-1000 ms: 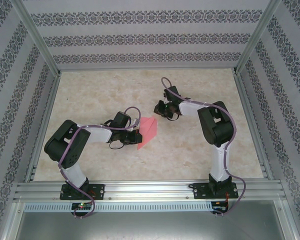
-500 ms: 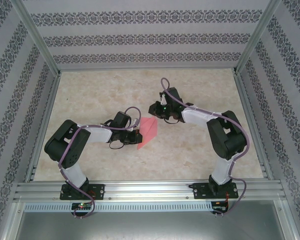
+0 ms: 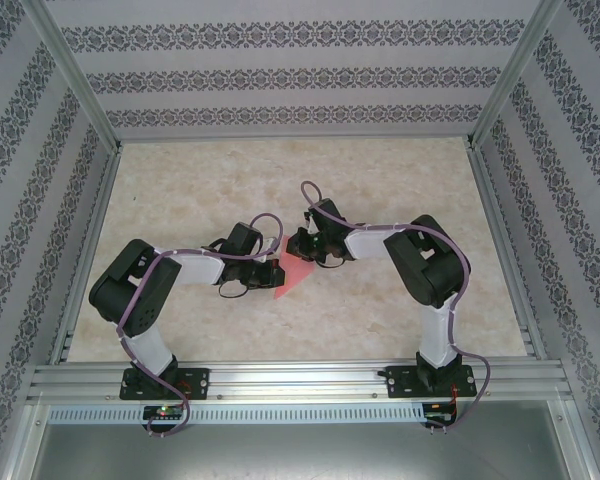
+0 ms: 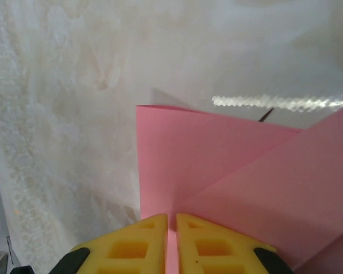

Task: Fold a paper plane with a square sheet of paper (pick it up from the middle)
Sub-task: Fourth fold the wing at the center of the table.

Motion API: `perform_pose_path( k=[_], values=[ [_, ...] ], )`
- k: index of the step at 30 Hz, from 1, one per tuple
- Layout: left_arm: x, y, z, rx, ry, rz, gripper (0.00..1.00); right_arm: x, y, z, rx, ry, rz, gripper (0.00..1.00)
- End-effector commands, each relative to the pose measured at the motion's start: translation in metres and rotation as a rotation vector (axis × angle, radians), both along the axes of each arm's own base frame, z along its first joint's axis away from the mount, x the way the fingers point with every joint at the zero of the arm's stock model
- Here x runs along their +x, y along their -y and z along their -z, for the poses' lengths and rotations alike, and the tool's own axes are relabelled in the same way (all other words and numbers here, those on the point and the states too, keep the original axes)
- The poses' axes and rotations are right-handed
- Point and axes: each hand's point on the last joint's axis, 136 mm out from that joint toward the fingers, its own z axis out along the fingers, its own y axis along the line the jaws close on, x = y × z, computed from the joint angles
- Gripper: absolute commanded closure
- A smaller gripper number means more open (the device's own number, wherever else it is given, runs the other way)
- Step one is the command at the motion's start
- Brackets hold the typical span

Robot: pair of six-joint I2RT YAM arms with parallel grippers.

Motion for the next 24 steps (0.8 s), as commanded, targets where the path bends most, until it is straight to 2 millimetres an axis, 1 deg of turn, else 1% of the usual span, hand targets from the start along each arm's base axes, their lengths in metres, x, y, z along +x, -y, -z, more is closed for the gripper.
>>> perform_pose_path(
  k=[1, 3, 9, 10, 13, 16, 18, 21, 24],
  values=[
    [-0.056, -0.052, 0.056, 0.275, -0.226, -0.007, 0.99, -0.010, 0.020, 0.040, -0.111, -0.044, 0.046, 0.87],
    [-0.050, -0.045, 0.040, 0.235, -0.210, -0.011, 0.98, -0.011, 0.021, 0.041, -0.118, -0.044, 0.044, 0.87],
    [-0.023, -0.012, -0.028, 0.057, -0.130, -0.015, 0.90, -0.016, 0.018, 0.043, -0.115, -0.046, 0.036, 0.87],
    [-0.019, -0.008, -0.036, 0.035, -0.124, -0.019, 0.88, -0.016, 0.018, 0.044, -0.116, -0.047, 0.036, 0.86],
    [-0.009, 0.005, -0.050, -0.035, -0.131, -0.019, 0.84, -0.019, 0.016, 0.047, -0.116, -0.051, 0.032, 0.87],
    [0.001, 0.012, -0.050, -0.068, -0.139, -0.040, 0.83, -0.020, 0.015, 0.049, -0.113, -0.055, 0.033, 0.87],
    [0.006, 0.014, -0.045, -0.069, -0.148, -0.047, 0.82, -0.020, 0.014, 0.049, -0.114, -0.056, 0.033, 0.87],
    [0.008, 0.010, -0.029, -0.036, -0.170, -0.064, 0.82, -0.019, 0.014, 0.048, -0.109, -0.053, 0.035, 0.87],
    [0.005, 0.006, -0.015, -0.015, -0.195, -0.071, 0.82, -0.019, 0.014, 0.048, -0.109, -0.053, 0.036, 0.86]
  ],
)
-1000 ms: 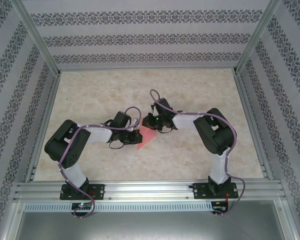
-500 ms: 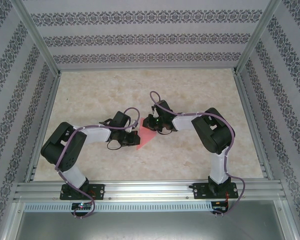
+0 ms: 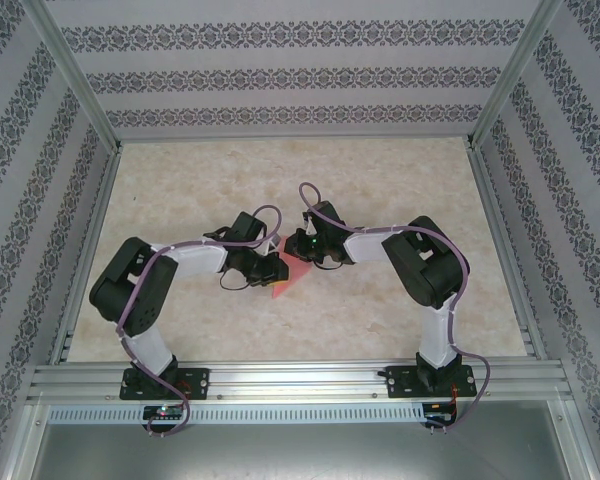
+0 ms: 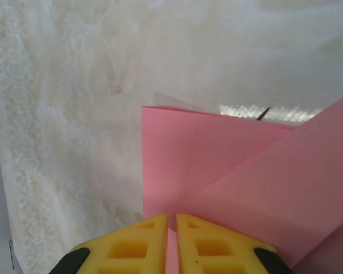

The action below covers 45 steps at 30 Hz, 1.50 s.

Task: Fold a paper plane with a square sheet of paper (pick it up from the middle)
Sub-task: Fourth fold the wing at the center of the table.

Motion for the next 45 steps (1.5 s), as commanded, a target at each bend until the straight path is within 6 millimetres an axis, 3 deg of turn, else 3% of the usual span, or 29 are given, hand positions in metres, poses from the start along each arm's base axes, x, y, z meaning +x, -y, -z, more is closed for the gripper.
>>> perform_pose_path(
  k=[1, 8, 19, 23, 32, 45],
  values=[
    [0.003, -0.004, 0.010, -0.001, -0.022, -0.025, 0.82, -0.020, 0.021, 0.049, -0.131, -0.092, 0.028, 0.87],
    [-0.013, -0.004, 0.016, -0.039, -0.057, -0.003, 0.80, -0.022, 0.022, 0.044, -0.129, -0.084, 0.021, 0.85],
    [-0.005, -0.005, -0.008, -0.033, 0.025, 0.011, 0.79, -0.009, 0.006, -0.028, -0.048, 0.035, -0.029, 0.80],
    [0.002, -0.009, -0.011, -0.006, 0.062, -0.006, 0.82, -0.008, 0.005, -0.042, -0.032, 0.064, -0.032, 0.80],
    [-0.004, -0.015, 0.020, 0.056, 0.012, 0.000, 0.88, -0.021, -0.011, -0.029, 0.006, 0.017, -0.068, 0.82],
    [-0.025, -0.035, 0.048, 0.158, -0.041, 0.040, 0.93, -0.001, 0.013, 0.003, -0.081, 0.004, 0.019, 0.83]
  ],
)
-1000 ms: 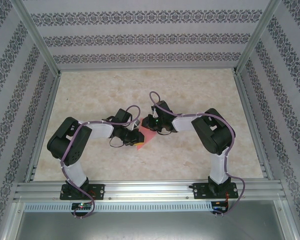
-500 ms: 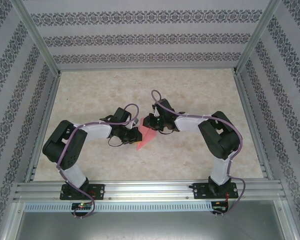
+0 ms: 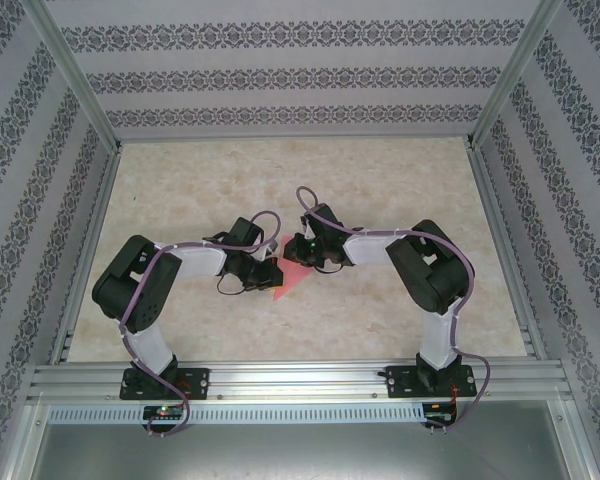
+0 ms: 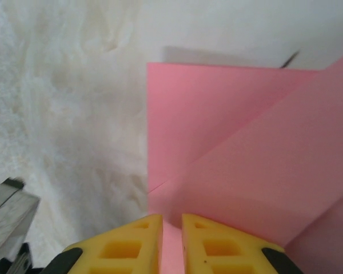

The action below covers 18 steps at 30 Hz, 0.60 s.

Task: Fold a paper plane with a square sheet of paper (pick it up from the middle)
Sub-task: Fourth fold the wing at the center of the table.

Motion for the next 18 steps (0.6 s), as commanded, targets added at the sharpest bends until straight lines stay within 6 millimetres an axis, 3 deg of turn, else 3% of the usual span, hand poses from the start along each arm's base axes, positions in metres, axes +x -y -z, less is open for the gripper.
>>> perform_pose_path(
  k=[1, 8, 18],
  values=[
    [-0.021, -0.025, 0.032, 0.135, -0.066, 0.013, 0.93, 0.018, 0.013, 0.008, -0.038, 0.033, 0.050, 0.83],
    [-0.028, -0.033, 0.041, 0.173, -0.079, 0.030, 0.97, 0.040, 0.033, 0.017, -0.053, 0.038, 0.091, 0.83],
    [-0.032, -0.037, 0.046, 0.189, -0.084, 0.037, 0.98, 0.072, 0.056, 0.010, -0.091, 0.062, 0.122, 0.82]
  ],
)
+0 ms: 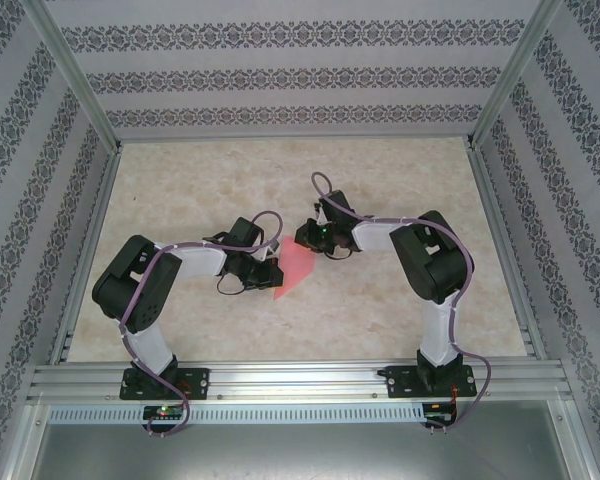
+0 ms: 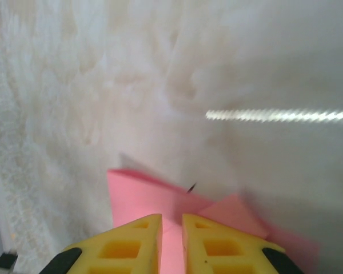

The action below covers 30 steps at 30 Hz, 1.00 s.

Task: Fold a paper plane with a square sheet of paper (pick it up from the middle)
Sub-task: Fourth fold the wing at the center of the table.

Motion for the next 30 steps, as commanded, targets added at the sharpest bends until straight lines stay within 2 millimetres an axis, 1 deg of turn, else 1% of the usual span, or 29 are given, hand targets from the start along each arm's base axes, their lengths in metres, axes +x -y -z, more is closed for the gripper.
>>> perform_pose_path(
  k=[1, 3, 5, 6, 10, 12, 13, 15, 17, 20, 23, 24, 27, 30],
  values=[
    [-0.032, -0.036, 0.045, 0.188, -0.116, -0.003, 0.98, 0.023, 0.026, 0.012, -0.103, 0.036, 0.053, 0.82],
    [-0.032, -0.036, 0.045, 0.187, -0.116, -0.003, 0.98, 0.028, 0.030, 0.014, -0.095, 0.032, 0.058, 0.82],
    [-0.032, -0.036, 0.045, 0.188, -0.119, -0.002, 0.98, 0.032, 0.032, 0.008, -0.077, 0.042, 0.063, 0.82],
    [-0.031, -0.036, 0.045, 0.188, -0.115, -0.001, 0.98, 0.034, 0.031, 0.002, -0.068, 0.053, 0.061, 0.82],
    [-0.030, -0.034, 0.044, 0.182, -0.114, -0.003, 0.98, 0.038, 0.028, -0.034, -0.040, 0.107, 0.042, 0.81],
    [-0.030, -0.034, 0.044, 0.182, -0.116, -0.003, 0.98, 0.034, 0.021, -0.052, -0.012, 0.132, 0.022, 0.80],
    [-0.031, -0.034, 0.044, 0.183, -0.117, -0.003, 0.98, 0.031, 0.018, -0.057, -0.004, 0.140, 0.013, 0.80],
    [-0.030, -0.034, 0.044, 0.181, -0.116, -0.004, 0.98, 0.023, 0.012, -0.066, 0.003, 0.156, 0.003, 0.79],
    [-0.029, -0.033, 0.044, 0.179, -0.117, -0.005, 0.98, 0.013, 0.003, -0.069, 0.015, 0.161, -0.016, 0.79],
    [-0.029, -0.033, 0.043, 0.180, -0.115, -0.003, 0.98, -0.002, -0.009, -0.064, 0.017, 0.149, -0.040, 0.79],
    [-0.029, -0.033, 0.043, 0.180, -0.115, 0.000, 0.98, -0.018, -0.029, -0.051, 0.071, 0.112, -0.072, 0.82],
    [-0.029, -0.033, 0.043, 0.179, -0.114, 0.000, 0.98, -0.022, -0.032, -0.045, 0.076, 0.101, -0.074, 0.84],
    [-0.029, -0.031, 0.042, 0.167, -0.116, 0.000, 0.98, -0.034, -0.039, -0.028, 0.069, 0.065, -0.081, 0.87],
    [-0.027, -0.024, 0.036, 0.121, -0.124, -0.007, 0.97, -0.040, -0.037, -0.011, 0.053, 0.040, -0.076, 0.89]
  ],
)
